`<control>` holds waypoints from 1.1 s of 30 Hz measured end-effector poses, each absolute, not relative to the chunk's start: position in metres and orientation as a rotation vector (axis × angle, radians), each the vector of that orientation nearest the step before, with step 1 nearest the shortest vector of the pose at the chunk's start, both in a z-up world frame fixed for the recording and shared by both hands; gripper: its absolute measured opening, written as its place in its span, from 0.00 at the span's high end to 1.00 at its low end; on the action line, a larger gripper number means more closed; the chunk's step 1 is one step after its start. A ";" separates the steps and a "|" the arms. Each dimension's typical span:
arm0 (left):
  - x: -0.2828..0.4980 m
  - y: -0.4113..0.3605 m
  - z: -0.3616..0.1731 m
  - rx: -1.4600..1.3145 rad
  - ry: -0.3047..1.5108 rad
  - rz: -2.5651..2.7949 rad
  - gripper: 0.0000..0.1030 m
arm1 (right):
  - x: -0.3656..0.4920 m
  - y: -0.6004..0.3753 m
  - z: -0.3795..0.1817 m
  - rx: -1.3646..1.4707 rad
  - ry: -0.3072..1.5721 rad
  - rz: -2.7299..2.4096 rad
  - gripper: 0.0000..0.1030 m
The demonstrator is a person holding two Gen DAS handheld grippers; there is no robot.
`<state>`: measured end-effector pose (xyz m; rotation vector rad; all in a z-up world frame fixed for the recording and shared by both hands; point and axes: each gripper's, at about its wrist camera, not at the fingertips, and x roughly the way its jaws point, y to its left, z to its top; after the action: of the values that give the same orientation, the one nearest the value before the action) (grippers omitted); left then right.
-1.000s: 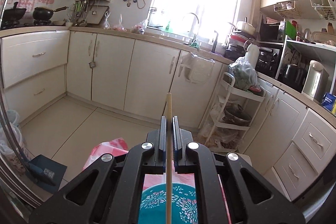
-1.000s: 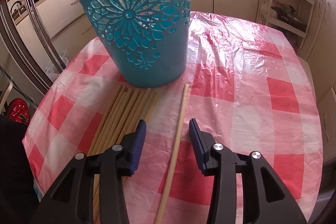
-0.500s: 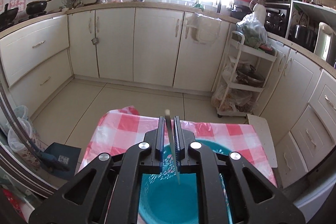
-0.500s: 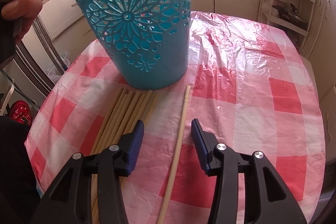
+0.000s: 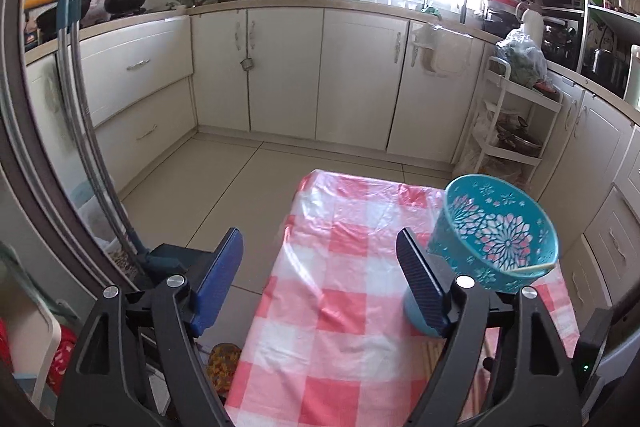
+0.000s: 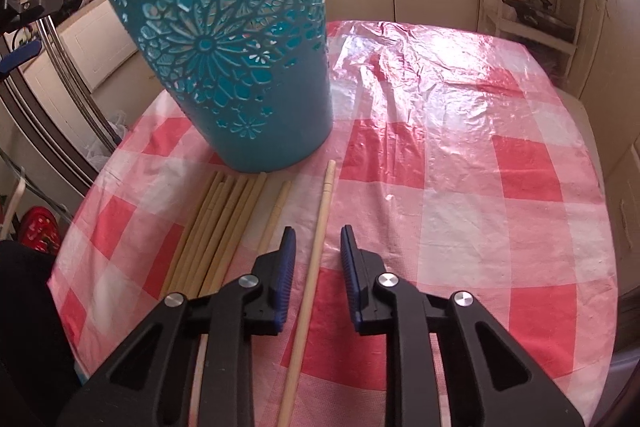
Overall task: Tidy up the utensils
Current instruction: 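Grasp another wooden chopstick with the right tool, then carry the chopstick over the teal bin and open the right tool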
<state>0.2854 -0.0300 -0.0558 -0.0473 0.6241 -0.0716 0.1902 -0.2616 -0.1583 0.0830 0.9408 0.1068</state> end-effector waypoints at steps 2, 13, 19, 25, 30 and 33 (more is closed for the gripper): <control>0.283 -0.013 -0.070 -0.069 0.633 -0.041 0.27 | 0.190 -0.251 -0.158 0.004 0.938 0.083 0.78; 0.288 0.012 -0.106 -0.087 0.721 -0.008 0.25 | 0.169 -0.292 -0.147 0.347 0.971 0.091 0.94; 0.292 0.003 -0.108 -0.108 0.753 -0.029 0.24 | 0.140 -0.305 -0.070 0.487 0.767 0.188 0.94; 0.292 0.000 -0.110 -0.114 0.760 -0.028 0.24 | 0.164 -0.300 0.027 0.504 0.495 0.252 0.94; 0.294 0.001 -0.112 -0.120 0.768 -0.024 0.24 | 0.221 -0.284 0.059 0.453 0.338 0.204 0.94; 0.297 0.004 -0.113 -0.134 0.772 -0.021 0.24 | 0.257 -0.272 0.052 0.428 0.314 0.151 0.94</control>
<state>0.2966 0.0038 -0.1133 -0.1341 0.7721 -0.0209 0.2567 -0.2718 0.0521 0.4281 0.3135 0.1506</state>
